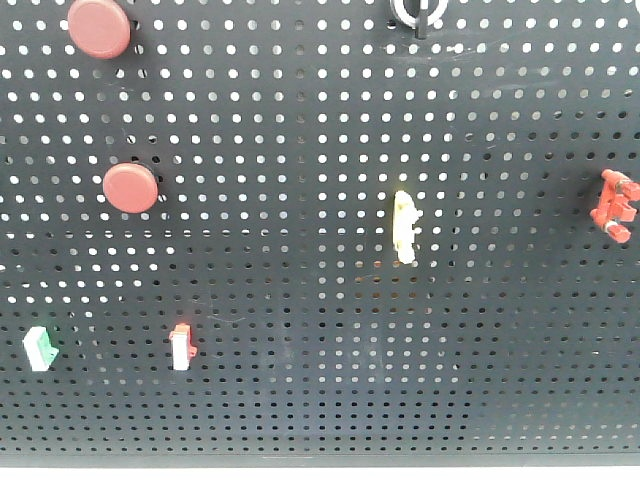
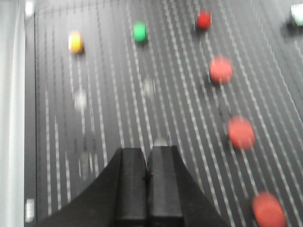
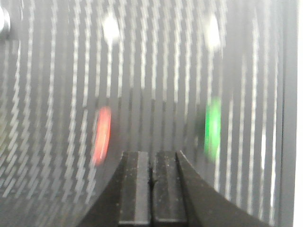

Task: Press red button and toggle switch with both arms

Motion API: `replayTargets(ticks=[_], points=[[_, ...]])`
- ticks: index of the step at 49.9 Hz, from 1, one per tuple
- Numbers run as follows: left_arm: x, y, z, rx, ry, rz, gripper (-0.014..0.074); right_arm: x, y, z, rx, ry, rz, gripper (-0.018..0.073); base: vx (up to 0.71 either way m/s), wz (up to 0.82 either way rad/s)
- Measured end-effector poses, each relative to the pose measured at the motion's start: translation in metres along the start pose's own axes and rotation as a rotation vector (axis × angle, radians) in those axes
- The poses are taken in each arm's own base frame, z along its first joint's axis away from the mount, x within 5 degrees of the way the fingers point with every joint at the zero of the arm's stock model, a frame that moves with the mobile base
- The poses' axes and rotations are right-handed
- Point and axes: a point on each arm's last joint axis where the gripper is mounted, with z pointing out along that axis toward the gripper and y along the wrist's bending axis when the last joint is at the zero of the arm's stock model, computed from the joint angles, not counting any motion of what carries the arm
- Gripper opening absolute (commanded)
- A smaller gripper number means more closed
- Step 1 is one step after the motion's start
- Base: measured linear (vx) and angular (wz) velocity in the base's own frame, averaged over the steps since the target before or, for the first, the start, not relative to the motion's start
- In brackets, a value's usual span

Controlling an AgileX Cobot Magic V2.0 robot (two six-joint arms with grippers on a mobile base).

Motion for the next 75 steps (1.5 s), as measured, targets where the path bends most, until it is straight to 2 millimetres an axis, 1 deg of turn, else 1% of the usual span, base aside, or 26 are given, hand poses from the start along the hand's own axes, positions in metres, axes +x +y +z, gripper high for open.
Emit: replayTargets(ticks=[2, 7, 11, 14, 21, 23, 26, 32, 36, 40, 47, 49, 52, 57, 66, 70, 75], points=[[-0.009, 0.002, 0.011, 0.002, -0.009, 0.002, 0.0002, -0.007, -0.001, 0.011, -0.004, -0.007, -0.005, 0.0, 0.0, 0.0], [-0.008, 0.005, 0.039, 0.002, 0.058, -0.009, 0.0002, -0.015, -0.001, 0.034, -0.014, -0.014, -0.013, 0.0, 0.0, 0.0], [0.003, 0.005, 0.054, 0.003, 0.129, -0.015, 0.0002, -0.013, -0.001, 0.053, -0.026, -0.005, -0.012, 0.0, 0.0, 0.0], [0.019, 0.004, 0.066, 0.008, 0.203, -0.018, 0.0002, -0.007, 0.001, 0.063, -0.035, 0.006, -0.012, 0.0, 0.0, 0.0], [0.044, 0.002, 0.082, 0.027, 0.279, -0.021, 0.0002, 0.005, 0.002, 0.077, -0.048, 0.041, -0.007, 0.0, 0.0, 0.0], [0.048, 0.0, 0.086, 0.044, 0.274, -0.025, 0.0002, 0.007, 0.003, 0.079, -0.049, 0.048, -0.006, 0.0, 0.0, 0.0], [0.049, -0.004, 0.093, 0.08, 0.258, -0.034, 0.0002, 0.008, 0.003, 0.08, -0.05, 0.055, -0.006, 0.0, 0.0, 0.0], [0.042, -0.015, 0.112, 0.186, 0.221, -0.051, 0.0002, 0.009, 0.003, 0.081, -0.05, 0.058, -0.004, 0.0, 0.0, 0.0], [0.035, -0.023, 0.128, 0.251, 0.2, -0.068, 0.0002, 0.008, 0.003, 0.081, -0.052, 0.049, -0.005, 0.0, 0.0, 0.0], [0.03, -0.03, 0.148, 0.302, 0.185, -0.118, 0.0002, 0.008, 0.003, 0.081, -0.052, 0.049, -0.005, 0.0, 0.0, 0.0], [0.027, -0.042, 0.182, 0.367, 0.185, -0.204, 0.0002, 0.008, 0.003, 0.081, -0.052, 0.049, -0.005, 0.0, 0.0, 0.0], [0.032, -0.047, 0.191, 0.382, 0.2, -0.231, 0.0002, 0.008, 0.003, 0.081, -0.052, 0.049, -0.005, 0.0, 0.0, 0.0], [0.036, -0.053, 0.199, 0.398, 0.217, -0.262, 0.0002, 0.008, 0.003, 0.081, -0.052, 0.049, -0.005, 0.0, 0.0, 0.0], [0.047, -0.064, 0.209, 0.426, 0.251, -0.314, 0.0002, 0.008, 0.003, 0.081, -0.052, 0.049, -0.005, 0.0, 0.0, 0.0], [0.069, -0.082, 0.217, 0.465, 0.312, -0.344, 0.0002, 0.008, 0.003, 0.081, -0.052, 0.049, -0.005, 0.0, 0.0, 0.0], [0.076, -0.087, 0.218, 0.474, 0.332, -0.349, 0.0002, 0.008, 0.003, 0.081, -0.052, 0.049, -0.005, 0.0, 0.0, 0.0], [0.08, -0.088, 0.222, 0.469, 0.343, -0.347, 0.0002, 0.008, 0.003, 0.081, -0.052, 0.049, -0.005, 0.0, 0.0, 0.0]])
